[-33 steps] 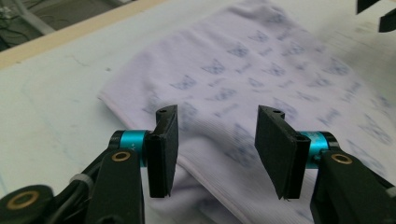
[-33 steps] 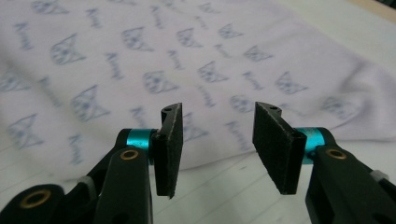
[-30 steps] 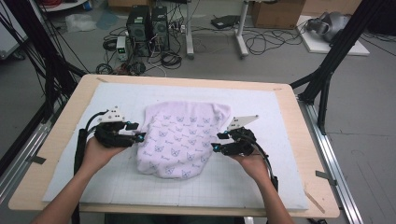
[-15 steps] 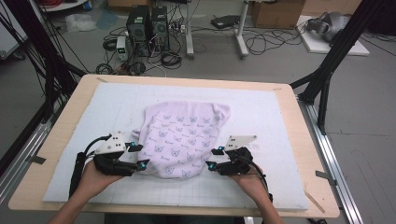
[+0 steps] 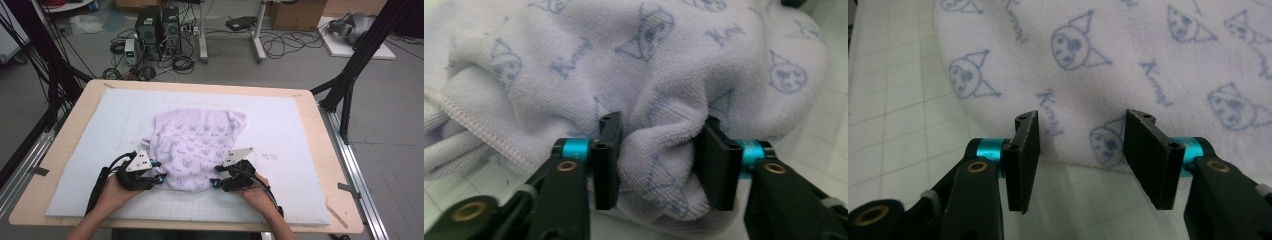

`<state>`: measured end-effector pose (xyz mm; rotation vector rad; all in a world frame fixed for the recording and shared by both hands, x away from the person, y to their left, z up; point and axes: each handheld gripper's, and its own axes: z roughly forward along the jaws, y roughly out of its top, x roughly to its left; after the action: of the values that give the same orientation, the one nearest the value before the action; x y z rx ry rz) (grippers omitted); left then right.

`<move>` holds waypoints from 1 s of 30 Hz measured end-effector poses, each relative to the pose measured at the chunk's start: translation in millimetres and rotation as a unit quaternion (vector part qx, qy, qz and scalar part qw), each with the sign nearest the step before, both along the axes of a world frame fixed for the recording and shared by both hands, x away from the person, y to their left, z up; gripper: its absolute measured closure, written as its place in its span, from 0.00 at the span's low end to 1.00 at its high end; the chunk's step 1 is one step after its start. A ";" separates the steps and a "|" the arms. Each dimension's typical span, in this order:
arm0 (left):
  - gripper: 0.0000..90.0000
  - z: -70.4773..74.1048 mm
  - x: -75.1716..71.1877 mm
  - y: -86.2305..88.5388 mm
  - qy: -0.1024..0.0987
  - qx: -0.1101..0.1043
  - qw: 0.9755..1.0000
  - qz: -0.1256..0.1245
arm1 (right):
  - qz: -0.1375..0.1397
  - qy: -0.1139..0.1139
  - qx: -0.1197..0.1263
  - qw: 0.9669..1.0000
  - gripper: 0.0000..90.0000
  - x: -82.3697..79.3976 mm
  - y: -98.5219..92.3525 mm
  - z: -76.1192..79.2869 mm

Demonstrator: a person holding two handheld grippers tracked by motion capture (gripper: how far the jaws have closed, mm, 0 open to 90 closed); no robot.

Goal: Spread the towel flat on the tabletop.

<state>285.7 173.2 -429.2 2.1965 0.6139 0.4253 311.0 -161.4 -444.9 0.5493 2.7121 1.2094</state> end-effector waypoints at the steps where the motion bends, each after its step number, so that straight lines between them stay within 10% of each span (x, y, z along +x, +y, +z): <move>1: 0.69 0.1 0.6 -1.2 -0.001 0.000 1.000 0.000 | 0.000 0.001 0.000 1.000 0.60 0.1 0.3 0.4; 7: 0.80 9.8 -0.7 -2.4 0.009 -0.008 1.000 0.006 | 0.007 0.010 0.010 1.000 0.95 6.2 -1.9 1.1; 20: 0.81 83.8 -21.1 6.4 -0.009 -0.036 0.999 -0.031 | 0.013 -0.041 0.072 0.997 0.98 -14.0 -33.5 66.2; 30: 0.81 58.4 63.3 1.2 0.022 -0.017 0.998 0.059 | -0.040 -0.037 0.049 0.997 0.97 39.9 -21.0 60.6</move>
<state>349.0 174.4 -370.8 2.1496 0.7719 0.4260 350.9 -182.5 -384.3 0.6059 2.5550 1.3194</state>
